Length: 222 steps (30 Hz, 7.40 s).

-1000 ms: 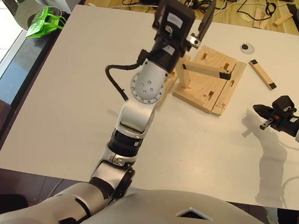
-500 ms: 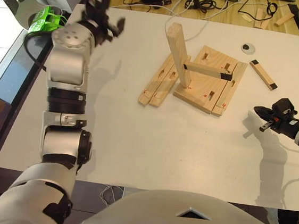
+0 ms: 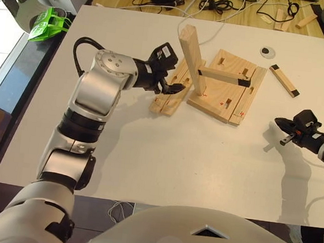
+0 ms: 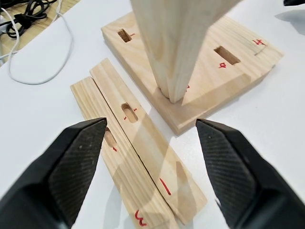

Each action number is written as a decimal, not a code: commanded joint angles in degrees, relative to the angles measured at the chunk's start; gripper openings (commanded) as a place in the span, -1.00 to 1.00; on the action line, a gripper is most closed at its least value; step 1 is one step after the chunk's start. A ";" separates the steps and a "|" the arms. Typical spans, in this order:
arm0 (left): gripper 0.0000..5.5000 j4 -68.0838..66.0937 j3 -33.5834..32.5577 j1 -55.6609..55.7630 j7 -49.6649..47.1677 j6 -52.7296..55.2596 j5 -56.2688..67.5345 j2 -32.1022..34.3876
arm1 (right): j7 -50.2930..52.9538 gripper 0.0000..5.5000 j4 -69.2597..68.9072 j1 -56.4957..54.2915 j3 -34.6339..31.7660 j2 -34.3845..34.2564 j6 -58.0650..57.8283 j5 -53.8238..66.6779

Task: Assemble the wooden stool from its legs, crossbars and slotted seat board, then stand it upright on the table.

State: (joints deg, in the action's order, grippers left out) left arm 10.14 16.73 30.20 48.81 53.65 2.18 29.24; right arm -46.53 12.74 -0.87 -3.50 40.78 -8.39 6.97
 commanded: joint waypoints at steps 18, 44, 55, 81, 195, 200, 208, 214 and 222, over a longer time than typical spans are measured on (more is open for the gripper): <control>0.26 -1.79 11.86 -4.78 -10.81 0.20 -2.17 -1.89 | 4.12 -1.00 -1.18 -0.01 0.06 -1.75 3.08 -1.63; 0.26 -11.32 5.22 -3.41 -16.51 0.90 0.12 -7.47 | 5.33 -1.00 -0.24 -0.30 1.36 -2.05 7.95 -4.63; 0.26 -16.35 4.37 -2.62 -20.70 -1.21 -1.61 -10.03 | 5.74 -1.00 -0.22 0.22 1.64 -2.47 8.31 -4.81; 0.26 -21.37 1.88 -1.90 -22.39 -4.56 -2.54 -14.19 | 5.48 -1.00 0.66 0.08 2.50 -1.77 9.38 -5.55; -0.38 -32.93 -4.97 21.96 -54.41 -73.32 -38.57 -2.21 | 67.54 -0.63 0.17 -69.89 -22.99 -48.62 -19.92 46.83; -0.14 -33.41 -5.17 21.75 -54.14 -73.13 -37.75 -2.16 | 65.33 -0.63 -2.85 -67.73 -21.07 -47.20 -18.63 44.94; 0.23 -39.98 -8.48 16.31 -47.66 -64.82 -33.01 0.28 | 59.59 -0.63 -10.30 -61.72 -16.50 -36.60 -12.08 30.49; 0.23 -34.31 -7.59 9.07 -21.80 -48.79 -18.49 -2.71 | 59.12 -0.63 -23.25 -44.40 -15.77 -26.45 -24.27 25.11; 0.23 -17.27 -3.86 1.53 -8.98 -38.72 -11.97 -4.18 | 57.57 -0.63 -31.87 -24.86 -26.74 -23.67 -38.85 33.76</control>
State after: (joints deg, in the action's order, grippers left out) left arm -10.87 12.43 32.10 38.69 12.77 -11.03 25.92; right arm 12.58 -17.45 -29.55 -27.73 17.12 -44.23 36.82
